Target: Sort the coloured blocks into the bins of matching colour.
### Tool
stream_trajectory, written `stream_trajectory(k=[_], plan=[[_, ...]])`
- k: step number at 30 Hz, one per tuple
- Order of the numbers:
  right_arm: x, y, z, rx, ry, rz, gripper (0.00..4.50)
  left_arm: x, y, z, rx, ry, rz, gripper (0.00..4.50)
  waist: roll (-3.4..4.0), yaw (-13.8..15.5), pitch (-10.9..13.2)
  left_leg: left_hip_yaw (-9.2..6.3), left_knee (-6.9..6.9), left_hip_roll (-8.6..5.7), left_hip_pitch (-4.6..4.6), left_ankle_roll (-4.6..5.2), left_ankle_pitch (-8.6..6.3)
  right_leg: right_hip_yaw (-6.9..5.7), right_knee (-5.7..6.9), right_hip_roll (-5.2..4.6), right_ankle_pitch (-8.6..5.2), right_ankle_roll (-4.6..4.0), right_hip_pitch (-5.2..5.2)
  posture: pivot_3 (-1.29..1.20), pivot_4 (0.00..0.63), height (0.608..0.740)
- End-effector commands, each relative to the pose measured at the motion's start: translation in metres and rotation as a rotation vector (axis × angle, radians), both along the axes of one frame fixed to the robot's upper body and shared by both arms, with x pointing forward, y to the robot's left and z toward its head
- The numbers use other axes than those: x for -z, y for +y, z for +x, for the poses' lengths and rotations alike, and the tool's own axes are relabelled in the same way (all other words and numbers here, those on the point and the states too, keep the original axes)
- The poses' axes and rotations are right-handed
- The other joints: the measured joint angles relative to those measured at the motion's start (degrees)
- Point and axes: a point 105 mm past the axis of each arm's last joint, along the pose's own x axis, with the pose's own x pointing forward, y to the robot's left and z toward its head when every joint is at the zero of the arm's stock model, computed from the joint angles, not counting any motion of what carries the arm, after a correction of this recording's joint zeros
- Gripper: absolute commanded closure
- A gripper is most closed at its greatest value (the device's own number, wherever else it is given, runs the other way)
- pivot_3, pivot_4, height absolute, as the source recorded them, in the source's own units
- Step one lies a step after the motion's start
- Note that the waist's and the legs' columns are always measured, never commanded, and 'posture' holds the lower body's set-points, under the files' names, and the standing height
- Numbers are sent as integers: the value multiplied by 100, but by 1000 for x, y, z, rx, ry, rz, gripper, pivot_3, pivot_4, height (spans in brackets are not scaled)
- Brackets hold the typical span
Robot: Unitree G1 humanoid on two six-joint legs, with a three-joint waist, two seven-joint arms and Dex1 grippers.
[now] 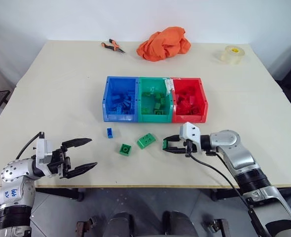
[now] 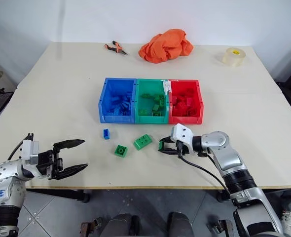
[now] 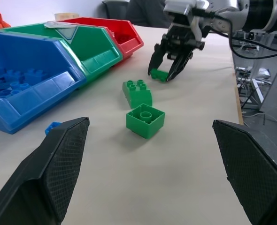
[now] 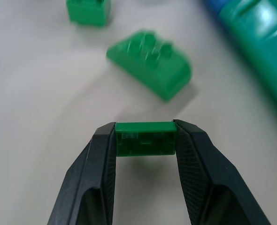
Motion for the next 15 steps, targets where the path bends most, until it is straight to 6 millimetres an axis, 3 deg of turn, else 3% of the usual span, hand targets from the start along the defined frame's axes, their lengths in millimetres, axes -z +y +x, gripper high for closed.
stream_trajectory(k=[1, 7, 10, 15], plan=[[-54, 4, 22, 94, -118, 132, 3101, -7, 0, 1, -12, -47, -3, 0, 0, -19, 0, 0, 0, 0, 1, 0, 0, 0, 0, 0, 0, 0, 0, 0, 150, 740], [-91, 12, 68, 239, -200, 180, 3101, -8, -1, 7, -19, -56, -2, 0, 0, -92, 0, -5, -5, 3, 1, -7, 1, 1, 18, 0, -1, -2, -11, 0, 150, 740], [-96, 17, 82, 257, -238, 166, 2082, -9, -2, 9, -22, -64, -4, 0, 0, -98, 0, 7, -6, -1, -1, -7, 2, -2, 43, 2, -1, -2, -30, 0, 150, 740], [-100, 26, 86, 226, -281, 172, 368, -10, -3, 11, -26, -73, -6, 0, -3, -93, -1, 10, -5, -8, -5, -6, 2, -3, 85, -1, 0, -1, -53, 0, 150, 740]])
